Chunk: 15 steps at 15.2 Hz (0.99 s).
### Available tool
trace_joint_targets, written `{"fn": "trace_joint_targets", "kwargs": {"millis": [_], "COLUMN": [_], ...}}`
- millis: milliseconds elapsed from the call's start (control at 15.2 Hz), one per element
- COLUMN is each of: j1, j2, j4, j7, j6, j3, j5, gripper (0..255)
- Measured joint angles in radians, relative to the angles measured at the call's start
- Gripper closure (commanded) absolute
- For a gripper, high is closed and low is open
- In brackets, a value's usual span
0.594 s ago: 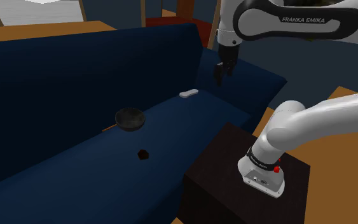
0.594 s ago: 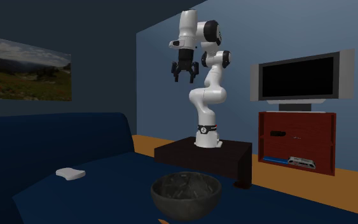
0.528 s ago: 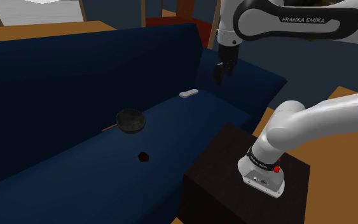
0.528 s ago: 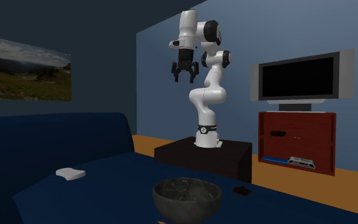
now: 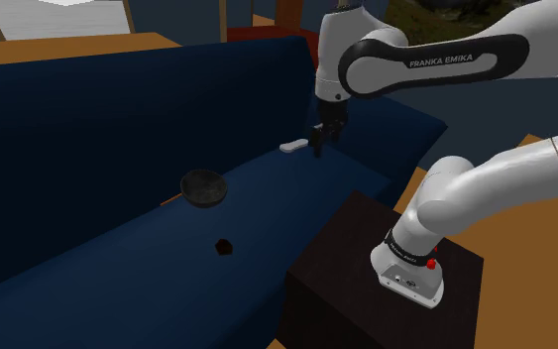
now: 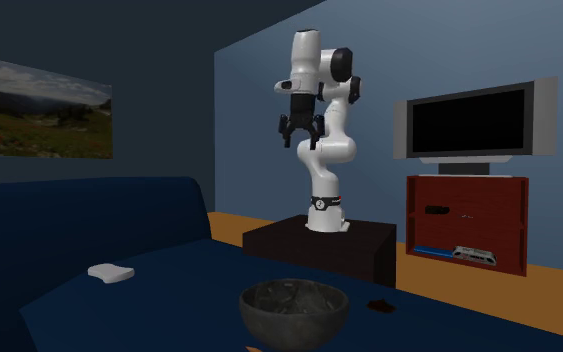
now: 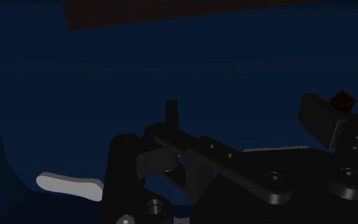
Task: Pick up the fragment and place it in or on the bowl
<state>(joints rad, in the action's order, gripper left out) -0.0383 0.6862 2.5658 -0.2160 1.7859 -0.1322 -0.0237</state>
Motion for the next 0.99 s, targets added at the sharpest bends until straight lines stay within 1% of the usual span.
{"fn": "trace_joint_targets", "kwargs": {"millis": [66,198,330,660,990], "j1": [-0.005,-0.018,-0.028,-0.048,-0.055], "j2": [-0.010,-0.073,-0.111,-0.255,-0.448], "j4": [0.017,0.030,0.053,0.063,0.024], "j7": [-0.016,-0.058,-0.091,-0.177,-0.280], "j6": [0.030,0.112,0.180,0.355,0.530], "j3": [-0.010,-0.041,-0.064,-0.128,-0.195], "j5": [0.011,0.036,0.057,0.093,0.089], "gripper": [0,0,0,0,0]}}
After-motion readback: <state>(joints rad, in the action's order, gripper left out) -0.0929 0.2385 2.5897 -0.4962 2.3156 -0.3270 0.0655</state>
